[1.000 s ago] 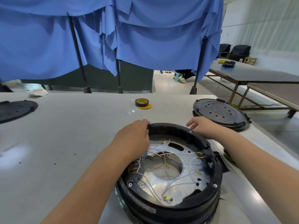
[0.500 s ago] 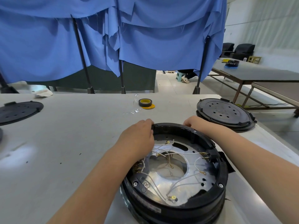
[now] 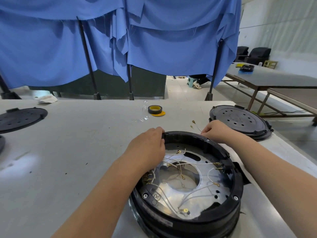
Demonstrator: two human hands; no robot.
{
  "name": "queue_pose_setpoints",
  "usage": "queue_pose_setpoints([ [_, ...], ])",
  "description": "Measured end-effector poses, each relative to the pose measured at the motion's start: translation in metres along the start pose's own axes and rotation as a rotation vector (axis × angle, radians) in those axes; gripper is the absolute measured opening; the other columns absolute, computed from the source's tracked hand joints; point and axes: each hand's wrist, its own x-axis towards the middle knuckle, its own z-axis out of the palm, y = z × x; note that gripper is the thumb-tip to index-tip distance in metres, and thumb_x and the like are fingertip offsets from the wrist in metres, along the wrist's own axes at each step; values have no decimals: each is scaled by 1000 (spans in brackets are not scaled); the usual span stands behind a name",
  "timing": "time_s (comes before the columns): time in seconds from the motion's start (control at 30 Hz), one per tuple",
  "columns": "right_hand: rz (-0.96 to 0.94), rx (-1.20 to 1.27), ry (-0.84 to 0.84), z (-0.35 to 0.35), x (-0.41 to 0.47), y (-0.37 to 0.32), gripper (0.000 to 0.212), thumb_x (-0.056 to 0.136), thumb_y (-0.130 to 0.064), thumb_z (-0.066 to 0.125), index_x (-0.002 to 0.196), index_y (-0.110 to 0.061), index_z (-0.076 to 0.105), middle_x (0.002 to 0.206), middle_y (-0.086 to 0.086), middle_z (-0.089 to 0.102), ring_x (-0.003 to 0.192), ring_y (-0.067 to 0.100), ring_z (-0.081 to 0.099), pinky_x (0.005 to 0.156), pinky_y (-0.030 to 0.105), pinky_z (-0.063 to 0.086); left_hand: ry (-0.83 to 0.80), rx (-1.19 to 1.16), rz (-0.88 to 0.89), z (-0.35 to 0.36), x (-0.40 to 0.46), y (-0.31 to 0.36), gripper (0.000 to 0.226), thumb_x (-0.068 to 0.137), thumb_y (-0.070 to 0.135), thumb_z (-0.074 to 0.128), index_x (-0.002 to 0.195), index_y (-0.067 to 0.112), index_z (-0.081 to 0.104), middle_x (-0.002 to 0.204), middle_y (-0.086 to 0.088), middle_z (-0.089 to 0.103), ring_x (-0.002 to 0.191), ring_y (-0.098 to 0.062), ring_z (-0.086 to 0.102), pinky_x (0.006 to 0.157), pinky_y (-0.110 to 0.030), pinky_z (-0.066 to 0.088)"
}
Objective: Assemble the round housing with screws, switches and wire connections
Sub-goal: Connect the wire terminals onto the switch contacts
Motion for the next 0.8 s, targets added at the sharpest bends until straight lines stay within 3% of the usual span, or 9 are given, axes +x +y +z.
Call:
queue_pose_setpoints([
  [0.1,88,71,-62,-7,-8,8,13,86,-5,62,78,-3,72,78,14,66,56,16,55,40,16,45,1,-1,0,0,0,-1,36,101,26,38,136,20,43,127,-2,56,109,-20,55,91,-35,48],
  [0.17,133,67,-127,-10,-12,14,13,83,-3,65,72,-9,70,77,13,66,58,17,57,42,17,49,-1,-1,-2,0,1,-1,36,101,26,38,136,21,42,128,-2,56,109,-20,55,92,-36,48],
  [0.37,189,143,-158,-21,-23,23,6,82,-5,68,80,-8,73,70,9,65,53,14,57,46,18,49,-21,-12,-2,-1,0,0,38,101,28,40,138,21,41,130,-2,56,111,-19,55,94,-36,49],
  [0.53,87,219,-50,-38,-41,12,2,82,-18,73,82,-16,72,82,4,71,70,12,64,50,18,48,-50,-122,-13,-4,-1,1,43,99,34,46,140,21,43,133,-1,53,117,-18,51,97,-33,45],
  [0.63,-31,327,29,-46,-59,-4,2,81,-22,74,82,-21,72,77,-3,72,71,8,64,52,17,46,6,-240,-20,-12,1,2,37,96,34,53,132,23,54,130,3,55,117,-13,51,91,-25,40],
  [0.73,-164,292,7,-50,-82,-30,1,80,-26,74,80,-26,73,70,-11,72,62,1,64,49,12,45,70,-433,9,-25,1,4,24,90,34,63,113,29,67,111,15,65,104,0,59,84,-16,43],
  [0.8,-241,208,-42,-52,-97,-46,3,80,-27,73,77,-28,74,68,-14,71,58,-4,62,48,9,43,33,-558,38,-39,-2,4,18,83,37,71,101,34,71,93,19,70,89,7,64,67,-4,45],
])
